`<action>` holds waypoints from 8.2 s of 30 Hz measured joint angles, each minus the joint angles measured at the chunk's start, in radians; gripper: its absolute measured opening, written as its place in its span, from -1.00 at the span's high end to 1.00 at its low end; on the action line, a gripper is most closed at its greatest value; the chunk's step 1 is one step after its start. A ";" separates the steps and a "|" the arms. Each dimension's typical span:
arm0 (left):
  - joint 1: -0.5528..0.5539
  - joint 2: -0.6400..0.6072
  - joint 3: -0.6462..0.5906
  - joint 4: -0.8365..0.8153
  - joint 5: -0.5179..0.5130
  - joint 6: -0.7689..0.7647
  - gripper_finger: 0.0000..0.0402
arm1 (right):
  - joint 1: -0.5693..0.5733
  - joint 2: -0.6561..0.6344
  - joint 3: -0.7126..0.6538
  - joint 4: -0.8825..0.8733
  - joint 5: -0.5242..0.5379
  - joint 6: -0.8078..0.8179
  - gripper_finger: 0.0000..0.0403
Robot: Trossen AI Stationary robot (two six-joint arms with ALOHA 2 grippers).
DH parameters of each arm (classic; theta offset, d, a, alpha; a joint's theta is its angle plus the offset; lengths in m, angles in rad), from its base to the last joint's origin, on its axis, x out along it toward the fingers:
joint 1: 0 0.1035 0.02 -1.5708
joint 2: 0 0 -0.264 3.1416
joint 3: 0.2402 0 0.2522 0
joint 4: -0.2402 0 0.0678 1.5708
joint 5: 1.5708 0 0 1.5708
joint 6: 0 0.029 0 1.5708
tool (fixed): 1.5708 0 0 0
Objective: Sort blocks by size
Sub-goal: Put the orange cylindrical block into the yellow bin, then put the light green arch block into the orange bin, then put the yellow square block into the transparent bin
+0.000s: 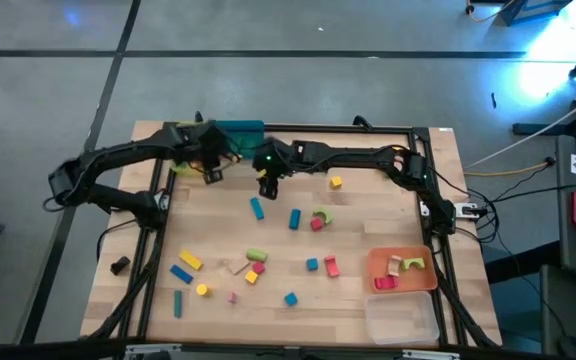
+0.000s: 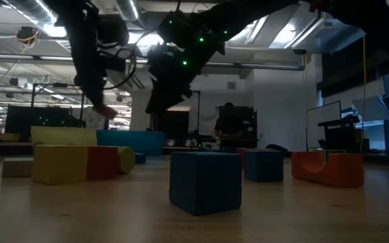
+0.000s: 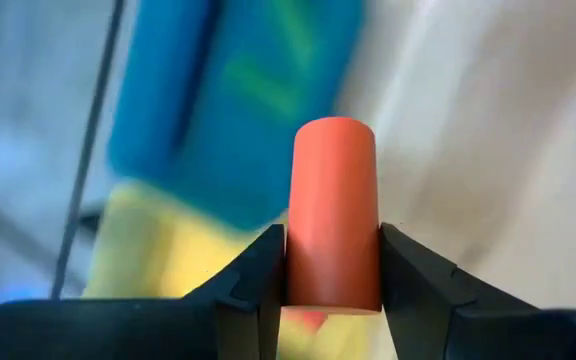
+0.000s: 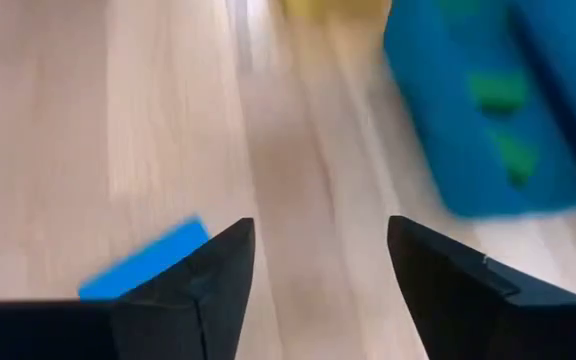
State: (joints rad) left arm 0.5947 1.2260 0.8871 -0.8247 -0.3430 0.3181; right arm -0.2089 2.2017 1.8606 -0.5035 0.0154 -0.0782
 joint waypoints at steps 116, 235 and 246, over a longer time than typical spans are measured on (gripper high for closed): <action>0.221 0.002 0.001 0.111 -0.155 -0.430 0.03 | 0.744 -0.608 -0.464 -1.059 -0.185 1.346 0.73; -0.081 -0.108 0.001 0.319 0.247 -0.296 0.03 | 0.102 -0.383 -0.351 -0.872 -0.161 -0.153 0.33; -0.250 -0.086 0.001 0.400 0.247 -0.317 0.03 | 0.543 -0.460 -0.320 -0.904 -0.139 0.436 0.32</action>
State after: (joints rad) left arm 0.3451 1.1400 0.8879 -0.4246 -0.0956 0.0009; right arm 0.3338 1.7420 1.5410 -1.4075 -0.1235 0.3582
